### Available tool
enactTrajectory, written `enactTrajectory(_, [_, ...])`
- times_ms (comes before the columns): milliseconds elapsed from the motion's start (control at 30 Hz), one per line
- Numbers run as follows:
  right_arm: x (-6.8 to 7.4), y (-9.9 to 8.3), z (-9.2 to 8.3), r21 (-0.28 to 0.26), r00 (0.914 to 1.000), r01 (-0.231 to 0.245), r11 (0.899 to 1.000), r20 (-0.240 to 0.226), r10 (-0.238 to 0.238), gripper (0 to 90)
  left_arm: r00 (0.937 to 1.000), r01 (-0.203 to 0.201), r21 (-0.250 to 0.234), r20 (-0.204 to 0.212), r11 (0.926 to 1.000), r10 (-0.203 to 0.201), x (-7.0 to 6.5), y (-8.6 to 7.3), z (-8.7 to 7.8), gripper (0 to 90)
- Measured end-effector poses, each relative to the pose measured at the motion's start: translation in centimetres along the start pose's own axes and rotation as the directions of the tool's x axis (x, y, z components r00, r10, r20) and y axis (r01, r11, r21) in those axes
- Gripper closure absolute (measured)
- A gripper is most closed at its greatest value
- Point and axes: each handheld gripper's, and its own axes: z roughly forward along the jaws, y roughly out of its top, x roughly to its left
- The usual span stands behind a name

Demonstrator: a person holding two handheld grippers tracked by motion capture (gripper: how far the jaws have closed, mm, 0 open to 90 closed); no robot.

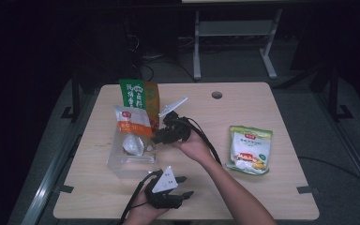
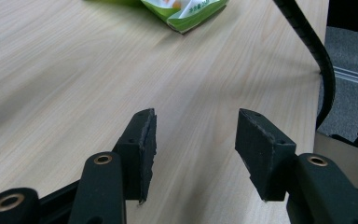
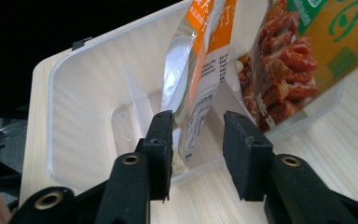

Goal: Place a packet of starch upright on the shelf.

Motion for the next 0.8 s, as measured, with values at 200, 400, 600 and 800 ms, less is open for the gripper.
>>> enactTrajectory(200, [-0.2, -0.6, -1.5, -0.003, 0.9997, -0.022, 1.000, 0.004, 0.022, 57.2, 1.0000, 0.008, -0.001, -0.002, 1.0000, -0.008, 0.2, 0.0, 0.0, 46.6])
enactTrajectory(400, [-0.7, -1.5, -2.9, -0.009, 0.9994, -0.031, 0.999, 0.013, 0.031, 53.9, 0.9999, 0.011, -0.005, -0.002, 0.9999, -0.011, 0.3, 0.1, -0.1, 46.1])
enactTrajectory(600, [-1.4, -2.7, -4.3, -0.014, 0.9984, -0.042, 0.999, 0.038, 0.043, 51.7, 0.9999, 0.015, -0.003, -0.003, 0.9999, -0.015, 0.4, 0.1, -0.1, 45.9])
enactTrajectory(800, [-1.8, -3.8, -5.5, -0.009, 0.9967, -0.067, 0.998, 0.045, 0.068, 49.5, 1.0000, 0.007, 0.006, -0.002, 1.0000, -0.007, 0.3, 0.1, 0.0, 46.0])
